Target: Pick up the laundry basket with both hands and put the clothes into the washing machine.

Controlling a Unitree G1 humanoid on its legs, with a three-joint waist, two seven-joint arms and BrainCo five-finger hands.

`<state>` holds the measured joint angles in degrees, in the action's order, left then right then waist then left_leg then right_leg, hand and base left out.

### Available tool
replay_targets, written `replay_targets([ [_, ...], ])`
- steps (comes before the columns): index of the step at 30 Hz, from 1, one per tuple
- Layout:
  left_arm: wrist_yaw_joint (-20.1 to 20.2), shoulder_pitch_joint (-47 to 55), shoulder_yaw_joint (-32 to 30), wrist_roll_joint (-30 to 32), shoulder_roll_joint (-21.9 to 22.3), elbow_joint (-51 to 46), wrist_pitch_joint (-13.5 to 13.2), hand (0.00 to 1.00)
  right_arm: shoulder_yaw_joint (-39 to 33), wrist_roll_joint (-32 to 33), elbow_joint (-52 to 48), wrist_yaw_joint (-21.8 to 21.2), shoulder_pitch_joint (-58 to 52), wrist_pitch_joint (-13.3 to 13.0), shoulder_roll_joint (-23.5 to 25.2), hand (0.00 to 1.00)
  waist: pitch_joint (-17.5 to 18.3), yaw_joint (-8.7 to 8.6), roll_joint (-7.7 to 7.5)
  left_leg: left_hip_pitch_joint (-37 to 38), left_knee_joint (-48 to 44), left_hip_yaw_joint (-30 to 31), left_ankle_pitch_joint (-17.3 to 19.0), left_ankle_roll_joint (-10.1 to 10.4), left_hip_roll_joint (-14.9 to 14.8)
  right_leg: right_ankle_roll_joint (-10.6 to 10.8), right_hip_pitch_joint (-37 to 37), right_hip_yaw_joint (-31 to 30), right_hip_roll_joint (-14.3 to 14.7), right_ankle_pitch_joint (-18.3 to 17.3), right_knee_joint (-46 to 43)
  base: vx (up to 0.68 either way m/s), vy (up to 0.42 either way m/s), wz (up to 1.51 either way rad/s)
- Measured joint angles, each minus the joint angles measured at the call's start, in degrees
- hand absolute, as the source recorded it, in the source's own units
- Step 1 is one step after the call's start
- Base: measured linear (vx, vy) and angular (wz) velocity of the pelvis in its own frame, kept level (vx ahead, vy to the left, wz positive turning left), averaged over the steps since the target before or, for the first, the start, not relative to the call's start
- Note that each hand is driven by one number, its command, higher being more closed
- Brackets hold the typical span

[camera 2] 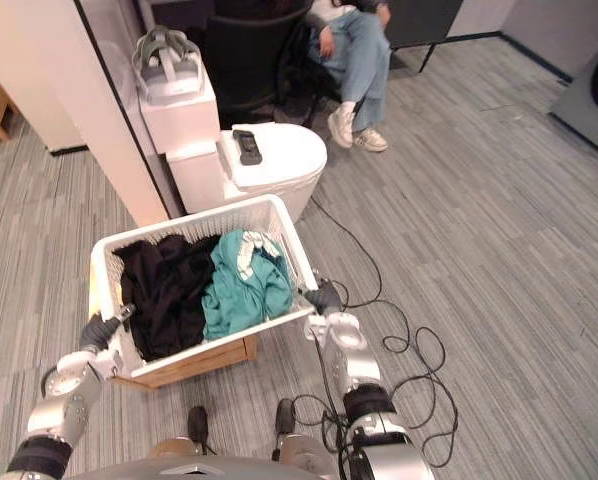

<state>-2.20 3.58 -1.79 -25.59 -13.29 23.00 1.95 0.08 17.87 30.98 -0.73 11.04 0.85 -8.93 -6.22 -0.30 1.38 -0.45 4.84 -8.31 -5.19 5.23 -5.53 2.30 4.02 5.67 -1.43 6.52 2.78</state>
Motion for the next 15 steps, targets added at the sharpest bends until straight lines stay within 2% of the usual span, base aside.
replay_targets([
  [4,0.0,0.94,2.33,1.71,1.16,0.18,0.27,1.0,-4.29,-0.34,-1.5,0.08,-5.04,-0.06,1.7,1.0,0.05,-1.15,-0.21,1.13,-0.34,-3.01,0.02,-0.5,0.64,1.63,1.22,-3.57,-0.44,0.62,-1.47,-0.04,0.059,-0.4],
  [7,-0.05,0.93,2.21,1.79,1.0,0.31,0.25,1.0,-6.06,-0.48,-3.72,1.33,-6.02,-0.7,4.37,1.0,0.47,-1.13,-1.37,-0.38,-0.55,-9.93,0.14,-1.02,1.66,5.34,6.33,-10.55,-0.6,2.86,-2.07,-0.07,0.088,-1.13],
  [8,-0.04,0.58,1.83,0.58,0.7,0.49,0.26,1.0,-6.02,-0.48,-4.68,2.21,-6.39,-0.69,5.29,1.0,0.1,-1.79,-3.38,-1.75,-3.72,-12.08,0.36,-1.8,2.99,8.59,7.83,-12.66,-1.63,2.01,-1.48,-0.09,0.104,-1.07],
  [9,0.03,0.54,1.84,-0.03,1.53,1.07,0.35,1.0,-6.04,-0.48,-5.01,2.61,-6.99,-0.65,5.24,1.0,0.66,-2.34,-1.98,-2.9,-4.68,-14.81,0.46,-4.9,1.05,13.41,6.56,-9.13,-1.38,-3.2,1.86,-0.13,0.095,-1.12],
  [10,0.04,0.44,1.66,-0.04,1.55,1.09,0.34,1.0,-5.92,-0.47,-5.22,2.64,-6.84,-0.65,4.79,1.0,0.59,-2.15,-0.83,-3.08,-4.76,-16.71,1.24,-5.6,-1.04,9.17,7.73,-5.4,-0.77,-6.03,-0.42,-0.14,0.082,-1.25],
  [11,0.0,-0.25,0.27,-0.02,1.24,1.84,0.34,1.0,-5.64,-0.49,-5.13,2.74,-6.5,-0.65,5.82,1.0,0.47,-1.84,-1.3,-2.41,-5.49,-19.46,1.36,-5.49,-2.91,-0.8,12.38,0.28,-1.92,-6.72,-16.79,-0.1,0.049,-1.11],
  [12,-0.01,-0.06,-0.63,-0.02,1.41,2.04,0.34,1.0,-5.4,-0.5,-4.92,2.78,-6.52,-0.65,6.32,1.0,0.44,-1.91,-1.57,-1.96,-6.88,-20.87,1.92,-5.6,-3.45,-2.22,13.39,3.85,-4.42,-8.92,-28.89,-0.11,0.034,-1.14],
  [13,-0.03,0.76,-1.03,-0.05,1.42,2.04,0.34,1.0,-4.61,-0.5,-4.29,2.74,-6.38,-0.67,6.09,1.0,0.79,-1.58,-2.57,-1.16,-9.27,-23.21,3.47,-5.97,-3.71,-3.27,11.81,7.7,-9.78,-10.96,-38.83,-0.09,-0.032,-0.92],
  [15,-0.12,2.29,-2.88,-0.31,2.01,1.72,0.05,1.0,-2.75,-0.5,-1.56,2.68,-4.08,-0.83,5.73,1.0,1.68,0.29,-3.37,-0.08,-10.9,-27.63,4.79,-5.85,-4.95,-6.28,8.18,12.71,-16.98,-13.82,-44.79,-0.14,-0.095,-1.28],
])
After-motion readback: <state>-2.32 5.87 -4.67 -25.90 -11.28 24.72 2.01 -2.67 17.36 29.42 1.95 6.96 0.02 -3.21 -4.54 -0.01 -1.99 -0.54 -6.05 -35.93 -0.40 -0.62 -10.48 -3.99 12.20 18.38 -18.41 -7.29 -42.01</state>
